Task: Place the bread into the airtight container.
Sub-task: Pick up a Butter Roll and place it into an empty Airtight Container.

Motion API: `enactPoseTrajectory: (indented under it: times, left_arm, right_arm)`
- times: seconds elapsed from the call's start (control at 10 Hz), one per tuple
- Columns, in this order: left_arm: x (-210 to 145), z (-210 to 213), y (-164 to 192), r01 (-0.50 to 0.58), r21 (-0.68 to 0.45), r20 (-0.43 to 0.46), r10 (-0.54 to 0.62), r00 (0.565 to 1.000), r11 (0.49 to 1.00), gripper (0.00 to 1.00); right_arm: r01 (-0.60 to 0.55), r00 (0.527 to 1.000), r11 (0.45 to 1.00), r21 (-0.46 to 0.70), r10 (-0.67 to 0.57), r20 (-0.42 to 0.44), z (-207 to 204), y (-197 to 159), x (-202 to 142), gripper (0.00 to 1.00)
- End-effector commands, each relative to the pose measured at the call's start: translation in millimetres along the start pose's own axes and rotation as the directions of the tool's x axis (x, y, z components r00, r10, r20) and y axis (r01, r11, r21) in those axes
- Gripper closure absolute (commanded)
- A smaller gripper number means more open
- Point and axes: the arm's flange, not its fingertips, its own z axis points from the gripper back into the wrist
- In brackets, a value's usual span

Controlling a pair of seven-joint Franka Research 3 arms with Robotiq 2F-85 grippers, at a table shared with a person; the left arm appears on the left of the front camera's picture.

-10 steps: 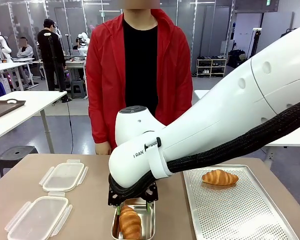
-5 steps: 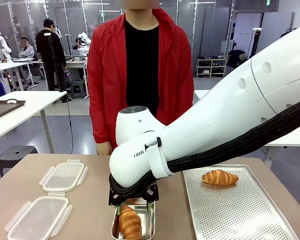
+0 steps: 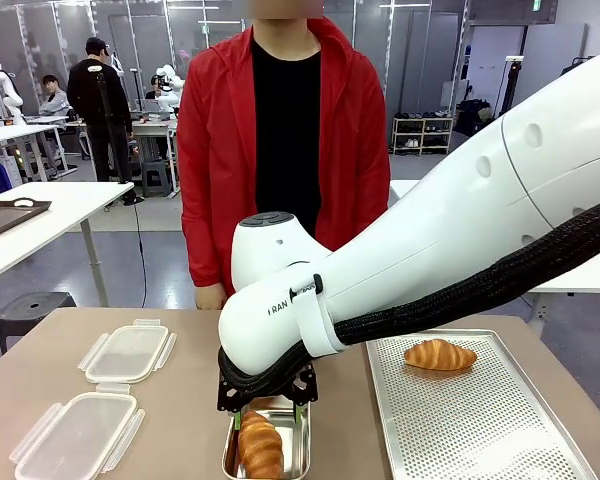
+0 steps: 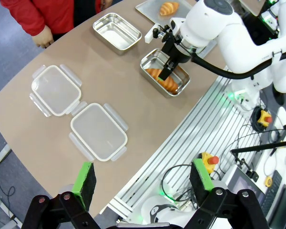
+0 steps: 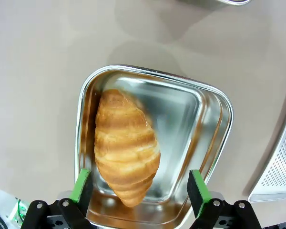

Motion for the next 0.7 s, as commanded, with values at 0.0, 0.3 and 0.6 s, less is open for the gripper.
enactPoseTrajectory:
  times: [0.0,0.3,0.6]
  left_arm:
    - [0.8,0.9,-0.6,0.018,-0.009,0.001,-0.018,1.0,1.0,0.0]
    - [0.8,0.9,-0.6,0.018,-0.009,0.001,-0.018,1.0,1.0,0.0]
    - [0.8,0.9,-0.6,0.018,-0.009,0.001,-0.018,1.0,1.0,0.0]
  right_arm:
    - [-0.002,1.0,1.0,0.004,0.002,0.004,0.9,1.9,-0.9,0.0]
    - [-0.043,0.998,0.999,0.023,0.042,0.037,22.9,-17.9,-6.1,0.0]
    - [-0.24,0.966,0.969,0.052,0.233,0.109,94.7,-80.9,-38.0,0.0]
